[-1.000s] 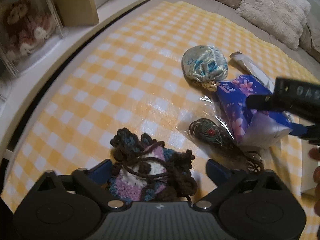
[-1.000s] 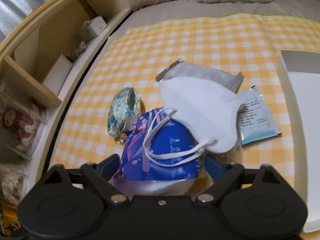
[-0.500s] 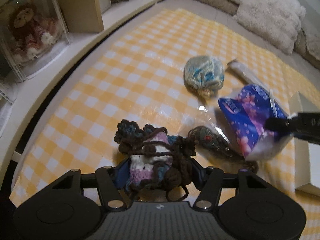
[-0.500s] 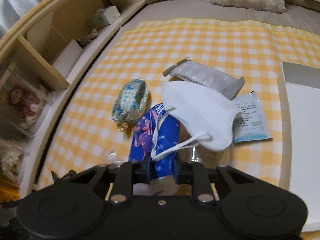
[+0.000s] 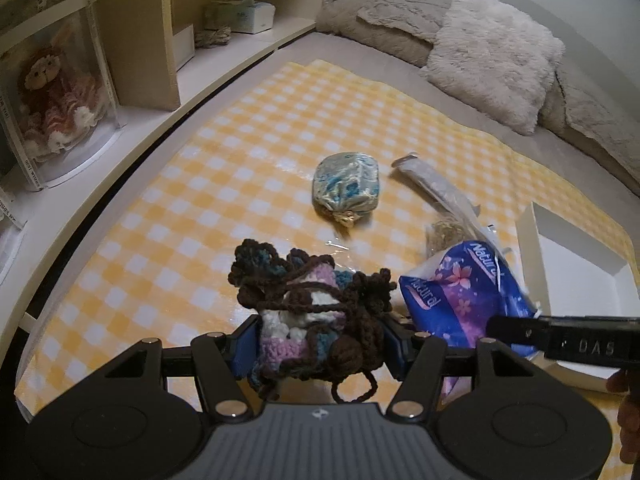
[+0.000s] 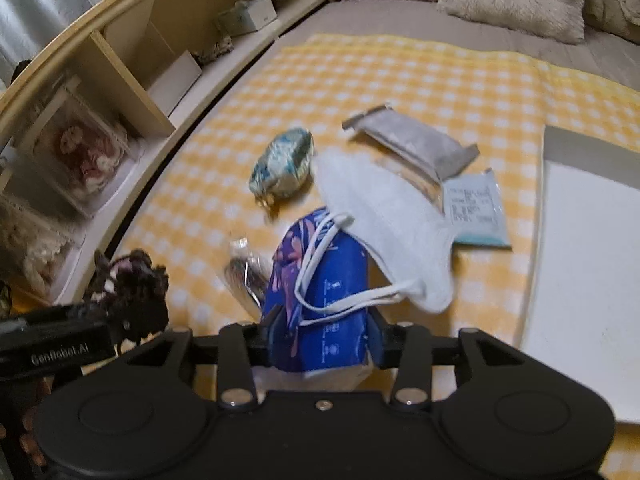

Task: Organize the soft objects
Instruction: 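Lift the crocheted pouch with the left tool while the right tool carries the tissue pack to the tray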

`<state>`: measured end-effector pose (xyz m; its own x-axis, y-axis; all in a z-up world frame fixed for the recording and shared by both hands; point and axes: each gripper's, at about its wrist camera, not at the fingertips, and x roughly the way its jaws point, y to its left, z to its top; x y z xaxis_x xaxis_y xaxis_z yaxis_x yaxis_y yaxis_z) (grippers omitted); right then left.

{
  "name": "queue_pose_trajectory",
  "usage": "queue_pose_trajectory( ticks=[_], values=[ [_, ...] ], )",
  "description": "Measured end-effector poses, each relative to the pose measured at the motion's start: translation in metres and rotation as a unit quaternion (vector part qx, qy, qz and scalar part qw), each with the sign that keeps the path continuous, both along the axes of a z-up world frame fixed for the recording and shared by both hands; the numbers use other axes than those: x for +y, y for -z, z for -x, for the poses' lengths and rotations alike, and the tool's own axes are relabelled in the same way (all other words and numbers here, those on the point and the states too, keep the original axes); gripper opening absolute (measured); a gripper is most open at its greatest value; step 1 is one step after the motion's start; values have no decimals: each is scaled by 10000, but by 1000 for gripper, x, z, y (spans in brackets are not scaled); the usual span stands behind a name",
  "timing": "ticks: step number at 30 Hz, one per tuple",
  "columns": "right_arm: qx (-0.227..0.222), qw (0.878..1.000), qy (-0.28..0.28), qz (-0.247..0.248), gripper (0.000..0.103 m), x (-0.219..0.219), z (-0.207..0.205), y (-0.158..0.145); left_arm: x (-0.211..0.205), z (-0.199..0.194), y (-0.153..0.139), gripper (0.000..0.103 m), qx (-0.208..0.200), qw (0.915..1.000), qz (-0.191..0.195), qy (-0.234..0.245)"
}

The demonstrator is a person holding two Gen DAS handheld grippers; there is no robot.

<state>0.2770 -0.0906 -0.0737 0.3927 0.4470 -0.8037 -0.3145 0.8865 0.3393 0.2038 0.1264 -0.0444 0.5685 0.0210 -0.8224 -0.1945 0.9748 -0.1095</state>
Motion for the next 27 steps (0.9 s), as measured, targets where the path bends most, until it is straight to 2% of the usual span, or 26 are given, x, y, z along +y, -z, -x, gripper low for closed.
queue_pose_trajectory(
  ticks=[3,4,5,7,10,14,18,24,27],
  values=[
    [54,10000,-50,34,49,-5,6,1,-3,1,-1,62,-29,10000,17,21],
    [93,9998,-123,93,56,-4,8,3,-4,1,-2,62,-43,10000,21,35],
    [159,9994,-232,197,69,-3,11,7,-5,3,-3,62,-54,10000,32,52],
    [276,9969,-479,551,84,4,16,16,-6,2,-2,62,-48,9999,53,95],
    [310,9924,-633,1009,84,4,23,29,-8,2,-1,62,-26,9999,44,159],
    [497,9909,-716,1028,84,-10,28,31,-6,1,0,62,-18,9998,65,191],
    [360,9933,-600,925,85,-26,29,14,-7,-1,2,62,3,9997,76,218],
    [145,9993,-211,290,84,-52,29,-16,-10,-4,4,62,8,9995,106,307],
    [180,9991,-257,-292,79,-53,31,-20,-13,-5,5,62,12,9993,125,349]
  ],
)
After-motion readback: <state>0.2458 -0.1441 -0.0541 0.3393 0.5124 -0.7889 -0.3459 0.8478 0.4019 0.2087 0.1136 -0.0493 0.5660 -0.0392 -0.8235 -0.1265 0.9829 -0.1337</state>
